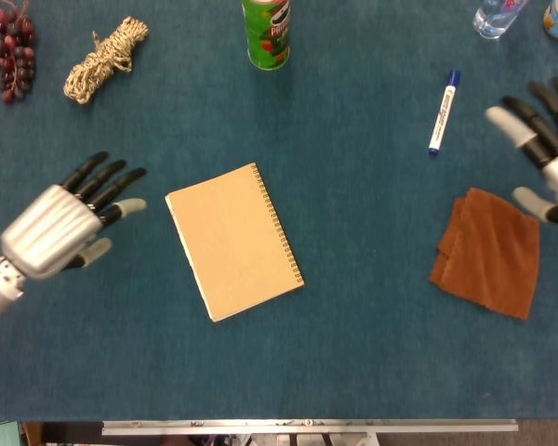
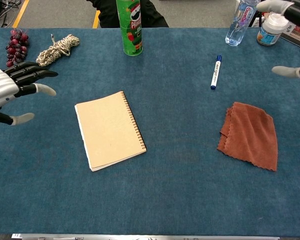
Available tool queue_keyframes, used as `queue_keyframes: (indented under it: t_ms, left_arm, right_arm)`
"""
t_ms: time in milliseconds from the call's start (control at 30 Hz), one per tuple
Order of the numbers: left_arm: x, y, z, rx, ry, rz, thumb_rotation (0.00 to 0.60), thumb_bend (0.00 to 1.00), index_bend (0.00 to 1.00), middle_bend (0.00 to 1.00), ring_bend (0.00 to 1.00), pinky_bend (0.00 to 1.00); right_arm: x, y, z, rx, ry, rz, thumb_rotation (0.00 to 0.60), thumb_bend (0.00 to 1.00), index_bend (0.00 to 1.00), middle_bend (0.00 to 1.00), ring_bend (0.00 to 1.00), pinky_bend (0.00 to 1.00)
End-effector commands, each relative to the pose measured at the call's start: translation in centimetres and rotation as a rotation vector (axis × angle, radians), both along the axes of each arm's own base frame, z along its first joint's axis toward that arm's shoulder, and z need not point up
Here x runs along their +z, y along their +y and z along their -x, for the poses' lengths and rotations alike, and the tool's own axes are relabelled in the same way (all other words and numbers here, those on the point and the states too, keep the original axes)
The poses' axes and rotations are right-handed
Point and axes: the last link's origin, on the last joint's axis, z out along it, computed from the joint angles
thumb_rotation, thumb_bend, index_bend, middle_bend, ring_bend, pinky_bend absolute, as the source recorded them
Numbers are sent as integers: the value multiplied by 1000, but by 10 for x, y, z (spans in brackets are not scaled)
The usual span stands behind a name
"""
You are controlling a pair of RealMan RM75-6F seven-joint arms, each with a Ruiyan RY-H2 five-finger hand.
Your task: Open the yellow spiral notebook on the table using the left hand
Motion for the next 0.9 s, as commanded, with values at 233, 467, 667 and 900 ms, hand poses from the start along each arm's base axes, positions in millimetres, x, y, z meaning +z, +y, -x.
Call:
queue_keyframes:
  t_ms: [233, 467, 667, 900]
  left_arm:
    - [-39, 19, -14, -119, 88, 75, 600, 296, 254, 61, 0, 0]
    - [-62, 26, -20, -172, 73, 84, 600, 237, 253, 63, 0, 0]
    - [-77, 28, -23, -161, 37, 68, 600, 179, 184, 63, 0, 0]
    - [-89, 32, -25, -178, 40, 76, 600, 179, 154, 62, 0, 0]
  right_arm:
    - [15, 16, 24, -102, -23, 51, 600, 137, 138, 169, 17, 65]
    - [14, 24, 38, -160, -35, 57, 600, 137, 138, 169, 17, 65]
    - [14, 27, 45, -186, -44, 60, 600, 137, 137, 169, 17, 65]
    - [16, 28, 50, -206, -53, 70, 600, 137, 137, 169, 17, 65]
